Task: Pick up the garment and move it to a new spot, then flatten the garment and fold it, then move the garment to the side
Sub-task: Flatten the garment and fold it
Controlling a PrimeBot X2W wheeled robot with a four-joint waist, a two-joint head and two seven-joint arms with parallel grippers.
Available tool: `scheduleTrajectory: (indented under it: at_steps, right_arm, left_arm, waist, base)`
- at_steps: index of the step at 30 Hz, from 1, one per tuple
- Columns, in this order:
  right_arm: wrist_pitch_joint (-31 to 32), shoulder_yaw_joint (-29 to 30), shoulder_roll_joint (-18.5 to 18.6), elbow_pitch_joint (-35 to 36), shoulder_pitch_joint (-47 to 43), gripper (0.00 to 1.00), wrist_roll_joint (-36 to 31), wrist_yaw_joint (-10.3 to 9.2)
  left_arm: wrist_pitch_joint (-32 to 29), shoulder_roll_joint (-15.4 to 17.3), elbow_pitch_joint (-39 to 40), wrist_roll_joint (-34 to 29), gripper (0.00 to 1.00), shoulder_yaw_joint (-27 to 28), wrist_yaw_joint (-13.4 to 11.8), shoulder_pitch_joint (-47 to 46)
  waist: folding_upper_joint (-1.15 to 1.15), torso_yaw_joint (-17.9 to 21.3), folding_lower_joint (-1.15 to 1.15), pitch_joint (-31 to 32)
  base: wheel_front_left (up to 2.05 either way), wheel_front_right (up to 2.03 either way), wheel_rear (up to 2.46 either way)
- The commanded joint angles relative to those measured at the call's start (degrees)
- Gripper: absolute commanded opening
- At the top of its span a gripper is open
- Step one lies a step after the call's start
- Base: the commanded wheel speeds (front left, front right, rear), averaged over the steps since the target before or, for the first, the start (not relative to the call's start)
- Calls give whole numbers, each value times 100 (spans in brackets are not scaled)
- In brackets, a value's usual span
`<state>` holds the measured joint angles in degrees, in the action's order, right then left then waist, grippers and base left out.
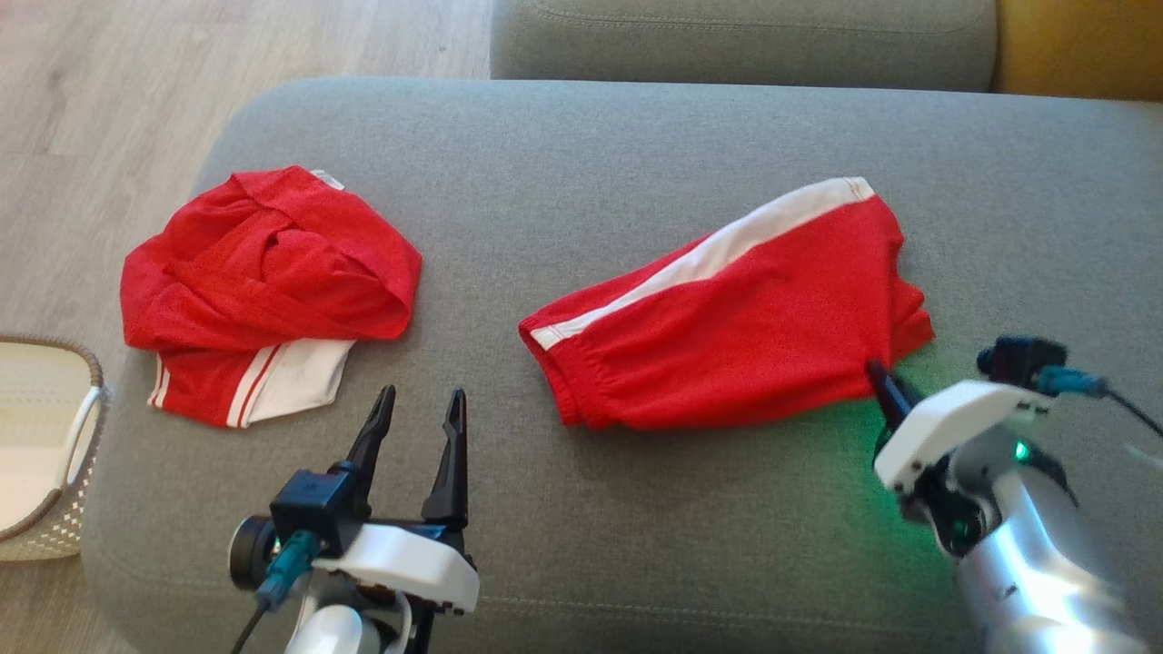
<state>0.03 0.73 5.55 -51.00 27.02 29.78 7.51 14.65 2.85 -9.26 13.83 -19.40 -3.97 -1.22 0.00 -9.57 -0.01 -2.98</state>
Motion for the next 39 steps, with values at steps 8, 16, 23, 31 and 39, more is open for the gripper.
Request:
scheduleTrajectory:
  at_steps: [8,16,23,31,39]
  right_arm:
    - [139,164,-75,-1,63,100,-391,-2]
    - [-284,305,-116,914,-48,100,-547,-2]
    - [-744,427,-134,2475,-970,100,-812,-2]
    - [-784,518,-263,3272,-1916,100,-773,-2]
    - [-644,435,-266,2971,-1658,100,2,-2]
  left_arm:
    - [35,3,125,-14,100,162,-10,-145]
    - [35,3,230,48,100,247,-62,-183]
    - [35,3,496,32,100,392,-100,-104]
    - [35,3,705,-61,100,393,-189,32]
    - [35,3,605,-96,100,275,-121,-48]
  waist:
    - [0,92,1,17]
    - [0,245,1,94]
    - [0,455,1,198]
    - [0,603,1,164]
    - [0,565,1,-43]
  base:
    - [0,0,0]
    - [0,0,0]
    - [0,0,0]
    - [0,0,0]
    - [0,0,0]
